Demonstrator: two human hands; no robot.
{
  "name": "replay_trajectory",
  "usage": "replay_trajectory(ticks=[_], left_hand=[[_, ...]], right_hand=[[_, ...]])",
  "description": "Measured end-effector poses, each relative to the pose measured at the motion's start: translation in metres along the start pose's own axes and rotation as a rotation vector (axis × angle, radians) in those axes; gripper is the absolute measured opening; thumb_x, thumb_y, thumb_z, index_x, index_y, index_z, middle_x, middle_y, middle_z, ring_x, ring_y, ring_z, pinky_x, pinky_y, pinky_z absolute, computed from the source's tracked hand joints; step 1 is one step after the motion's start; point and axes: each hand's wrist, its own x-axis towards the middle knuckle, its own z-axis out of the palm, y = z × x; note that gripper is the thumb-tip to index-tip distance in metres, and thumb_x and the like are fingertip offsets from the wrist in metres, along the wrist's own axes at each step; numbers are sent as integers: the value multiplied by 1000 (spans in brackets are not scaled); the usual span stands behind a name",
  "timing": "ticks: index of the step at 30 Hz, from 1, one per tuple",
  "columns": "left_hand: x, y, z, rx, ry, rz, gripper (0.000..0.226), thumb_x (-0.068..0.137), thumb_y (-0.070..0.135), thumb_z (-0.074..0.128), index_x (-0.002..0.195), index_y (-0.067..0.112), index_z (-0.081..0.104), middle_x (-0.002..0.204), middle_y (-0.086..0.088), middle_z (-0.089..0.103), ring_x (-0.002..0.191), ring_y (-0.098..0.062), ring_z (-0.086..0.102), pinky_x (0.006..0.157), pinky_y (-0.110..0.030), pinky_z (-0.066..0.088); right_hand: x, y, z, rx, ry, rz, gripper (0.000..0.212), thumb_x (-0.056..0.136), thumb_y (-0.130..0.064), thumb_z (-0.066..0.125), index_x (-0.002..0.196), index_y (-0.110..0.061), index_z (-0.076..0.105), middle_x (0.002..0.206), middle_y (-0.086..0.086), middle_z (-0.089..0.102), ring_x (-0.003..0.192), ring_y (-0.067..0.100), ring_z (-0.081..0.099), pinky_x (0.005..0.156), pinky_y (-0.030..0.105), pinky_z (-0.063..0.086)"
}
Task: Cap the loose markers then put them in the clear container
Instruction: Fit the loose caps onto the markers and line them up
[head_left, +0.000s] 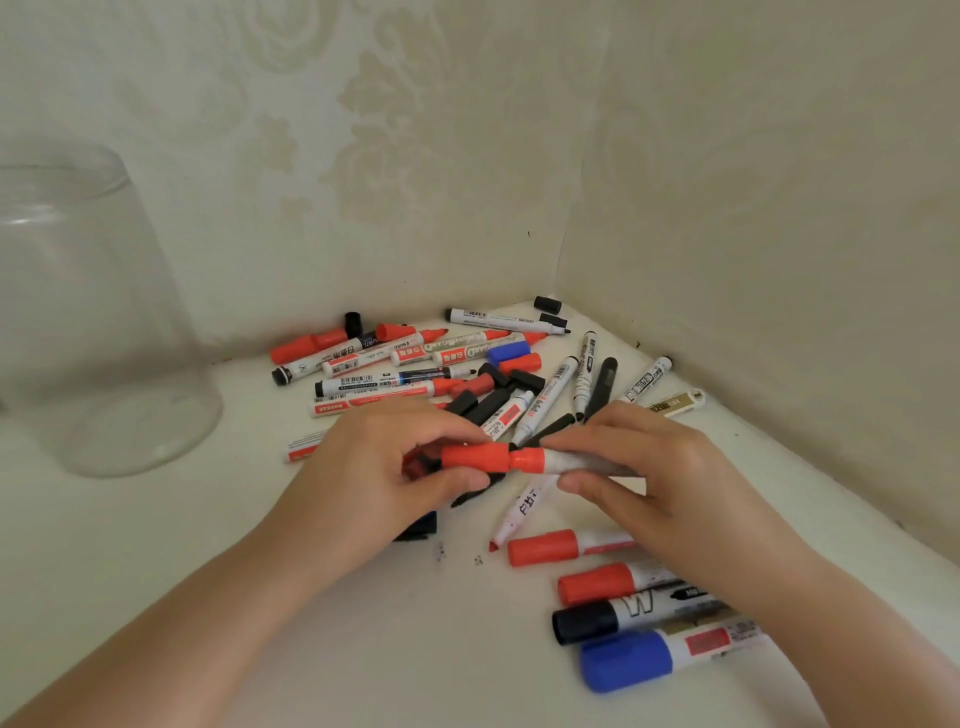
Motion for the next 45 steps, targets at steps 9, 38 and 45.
replay_trajectory(ticks=[9, 38, 45], left_hand=[[-6, 2, 5, 127, -101, 106, 44, 77, 63, 35, 97, 37, 64, 74, 17, 59, 81, -3, 52, 60, -18, 43], [5, -16, -41, -482, 360, -417, 31, 89, 17, 53, 69, 31, 71, 56, 14, 59, 53, 1, 44, 59, -21, 36], [3, -19, -41, -397, 221, -447, 17, 88, 22, 56, 80, 28, 70, 56, 19, 60, 51, 6, 46, 59, -16, 38]], right_hand=[[-2, -4, -6, -206, -3, -38, 33, 84, -47, 46, 100, -29, 68, 74, -13, 64, 64, 3, 54, 58, 17, 42], [-10, 29, -27, -17, -275, 206, 26, 65, -56, 56, 91, -61, 58, 103, -37, 54, 99, -10, 51, 82, 13, 40], [-5, 10, -11, 99, -350, 130, 17, 80, -33, 65, 87, -48, 64, 92, -25, 64, 90, -3, 60, 82, 14, 42]])
